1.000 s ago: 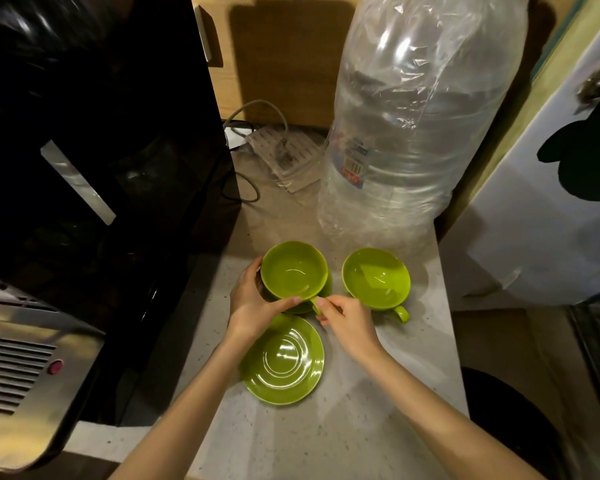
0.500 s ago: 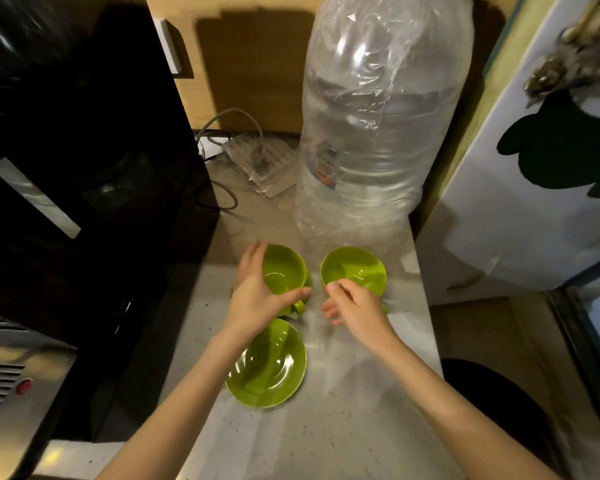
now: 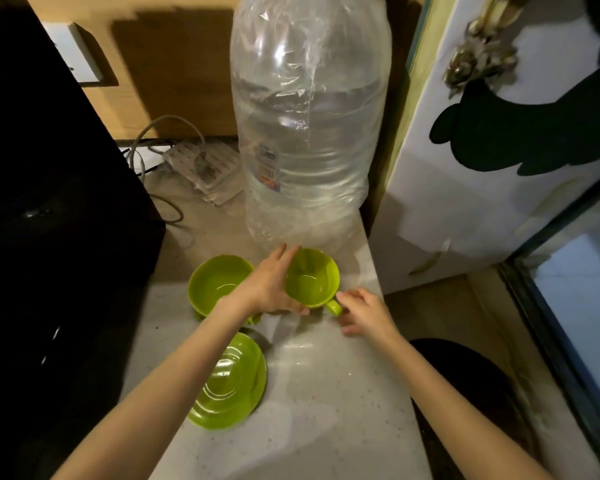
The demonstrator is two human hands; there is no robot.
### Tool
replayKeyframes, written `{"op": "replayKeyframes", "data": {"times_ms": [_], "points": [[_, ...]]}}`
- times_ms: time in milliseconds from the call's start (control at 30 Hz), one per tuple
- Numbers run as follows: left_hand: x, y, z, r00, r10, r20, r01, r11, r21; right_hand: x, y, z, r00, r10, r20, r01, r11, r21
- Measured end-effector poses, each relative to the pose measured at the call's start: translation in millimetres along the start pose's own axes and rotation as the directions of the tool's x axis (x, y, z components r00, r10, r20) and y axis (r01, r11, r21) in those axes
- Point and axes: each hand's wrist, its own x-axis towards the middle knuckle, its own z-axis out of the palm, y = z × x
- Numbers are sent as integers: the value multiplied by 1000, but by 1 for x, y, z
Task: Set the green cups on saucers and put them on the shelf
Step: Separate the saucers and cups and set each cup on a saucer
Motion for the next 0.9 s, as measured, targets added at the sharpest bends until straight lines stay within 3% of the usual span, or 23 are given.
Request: {"op": "replayKeyframes", "data": {"times_ms": [67, 167, 367, 467, 700, 900], "points": [[2, -1, 1, 1000, 0, -3, 0, 1000, 0, -1, 4, 3, 995, 44, 89, -57, 987, 147], [2, -1, 1, 999, 5, -34, -5, 1000, -5, -5, 4, 3, 991, 23, 129, -53, 970, 237], [-4, 0, 2, 995, 1, -101, -2, 1000, -10, -7, 2, 1, 991, -68, 119, 41, 975, 217], [-14, 4, 0, 980, 3, -199, -14, 999, -51, -14, -6, -3, 985, -133, 112, 107, 972, 211], [-60, 7, -11, 887, 52, -458, -112, 988, -104, -51, -29, 1, 956, -273, 108, 233, 930, 283], [-113, -4, -22, 830, 46, -557, -87, 995, -48, -83, -38, 23, 920, -318, 228, 246, 924, 293]]}}
